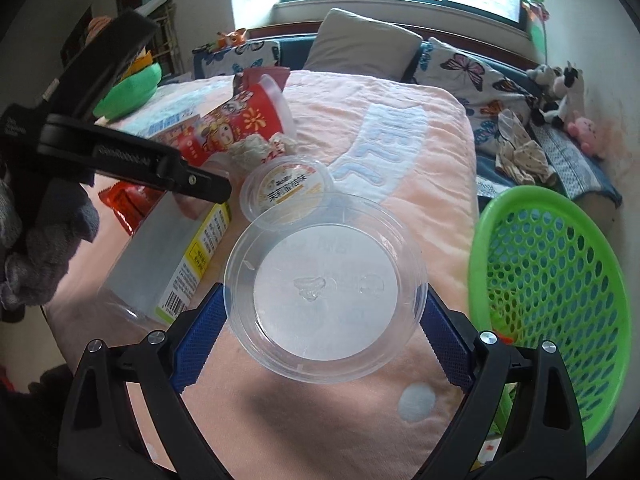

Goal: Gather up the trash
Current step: 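Grasp the clear plastic lid with the right gripper while the left gripper grasps the clear bottle, then carry the lid and bottle to the green basket and drop them in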

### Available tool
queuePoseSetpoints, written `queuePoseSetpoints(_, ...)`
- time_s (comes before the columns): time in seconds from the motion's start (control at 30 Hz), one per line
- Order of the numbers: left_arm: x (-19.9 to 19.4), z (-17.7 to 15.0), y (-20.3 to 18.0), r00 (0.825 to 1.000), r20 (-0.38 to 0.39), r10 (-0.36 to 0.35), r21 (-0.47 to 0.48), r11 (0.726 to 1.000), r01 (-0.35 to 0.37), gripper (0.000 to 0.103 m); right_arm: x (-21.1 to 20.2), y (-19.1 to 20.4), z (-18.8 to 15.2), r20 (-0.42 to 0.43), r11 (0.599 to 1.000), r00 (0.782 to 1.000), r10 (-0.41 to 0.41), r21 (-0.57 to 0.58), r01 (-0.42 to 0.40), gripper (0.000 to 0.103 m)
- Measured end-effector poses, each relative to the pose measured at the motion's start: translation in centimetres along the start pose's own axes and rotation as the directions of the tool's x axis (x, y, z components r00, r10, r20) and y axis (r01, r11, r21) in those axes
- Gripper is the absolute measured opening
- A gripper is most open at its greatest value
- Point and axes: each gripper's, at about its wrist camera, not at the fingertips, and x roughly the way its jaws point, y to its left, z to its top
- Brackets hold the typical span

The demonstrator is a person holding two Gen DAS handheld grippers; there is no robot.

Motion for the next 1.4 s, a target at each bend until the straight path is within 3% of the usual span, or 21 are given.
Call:
queuePoseSetpoints(0.33, 1.7, 0.4, -0.6, 0.999, -0.043, 0.030, 0.012, 0.999, -0.030, 0.065, -1.7, -2.3, 0.0, 0.035, 0.995, 0.999, -0.019, 0.097, 0.016, 0.092)
queuePoseSetpoints(0.6, -1.2, -0.6, -0.4, 1.000, -0.006, -0.029, 0.022, 0.999, 0.029, 0.064, -3.3, -5.6, -0.2, 0.061, 0.977, 0.994, -0.093, 0.196, 0.080, 0.092)
queuePoseSetpoints(0.9, -5.5, -1.1, -1.2, 0.994, 0.061, -0.095, 0.068, 0.994, 0.091, 0.063, -4.4, -10.6, -0.9, 0.046, 0.930, 0.981, -0.189, 0.329, 0.164, 0.092)
queuePoseSetpoints(1.1, -7.7, -0.1, -2.7, 0.984, 0.095, -0.149, 0.111, 0.984, 0.138, 0.061, -4.0, -13.3, -1.9, -0.003, 0.895, 0.972, -0.237, 0.389, 0.219, 0.092)
queuePoseSetpoints(1.4, -8.9, 3.0, -8.3, 0.967, 0.153, -0.202, 0.212, 0.963, 0.168, 0.059, -3.1, -16.0, -3.4, -0.058, 0.855, 0.967, -0.249, 0.456, 0.247, 0.093)
